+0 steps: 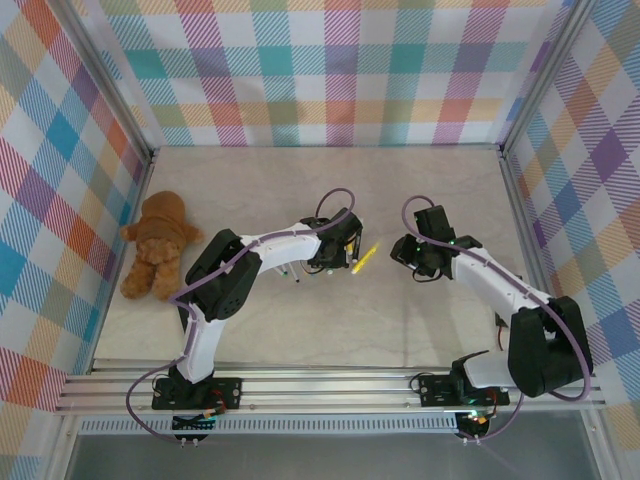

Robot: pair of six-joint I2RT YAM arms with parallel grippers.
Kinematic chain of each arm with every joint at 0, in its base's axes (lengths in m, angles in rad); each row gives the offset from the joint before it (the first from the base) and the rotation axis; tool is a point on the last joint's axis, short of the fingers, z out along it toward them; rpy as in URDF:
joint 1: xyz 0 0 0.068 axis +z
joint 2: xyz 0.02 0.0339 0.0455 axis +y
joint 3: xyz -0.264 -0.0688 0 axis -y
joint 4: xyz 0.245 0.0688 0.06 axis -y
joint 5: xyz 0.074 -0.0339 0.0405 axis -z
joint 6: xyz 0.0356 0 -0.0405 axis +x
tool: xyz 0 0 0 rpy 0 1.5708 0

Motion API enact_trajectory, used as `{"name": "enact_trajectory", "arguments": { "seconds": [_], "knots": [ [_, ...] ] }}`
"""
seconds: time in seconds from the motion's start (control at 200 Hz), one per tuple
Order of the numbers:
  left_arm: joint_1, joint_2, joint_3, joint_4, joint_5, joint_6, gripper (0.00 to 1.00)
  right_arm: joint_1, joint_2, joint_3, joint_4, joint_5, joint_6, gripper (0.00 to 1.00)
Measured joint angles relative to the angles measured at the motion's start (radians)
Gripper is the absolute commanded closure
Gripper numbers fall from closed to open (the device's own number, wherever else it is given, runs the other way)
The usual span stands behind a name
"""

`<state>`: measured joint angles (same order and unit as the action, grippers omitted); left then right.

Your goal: Open the pen caps

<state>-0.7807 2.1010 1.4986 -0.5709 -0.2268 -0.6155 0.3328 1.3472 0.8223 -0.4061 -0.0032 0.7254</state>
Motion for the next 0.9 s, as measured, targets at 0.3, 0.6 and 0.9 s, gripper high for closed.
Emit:
{"name": "enact_trajectory", "arguments": {
  "seconds": [0.3, 0.6, 0.9],
  "knots": [
    [0.008, 0.0, -0.002, 0.0, 0.02, 0.01, 0.71, 0.0, 0.039, 0.006, 0.01, -0.037, 0.0, 0.58],
    [0.013, -0.007, 0.003, -0.008, 0.035, 0.026, 1.0, 0.0, 0.062, 0.047, 0.018, -0.062, 0.0, 0.58],
    [0.014, -0.008, 0.004, -0.012, 0.035, 0.03, 1.0, 0.0, 0.127, 0.084, 0.025, -0.092, 0.0, 0.59]
  ]
}}
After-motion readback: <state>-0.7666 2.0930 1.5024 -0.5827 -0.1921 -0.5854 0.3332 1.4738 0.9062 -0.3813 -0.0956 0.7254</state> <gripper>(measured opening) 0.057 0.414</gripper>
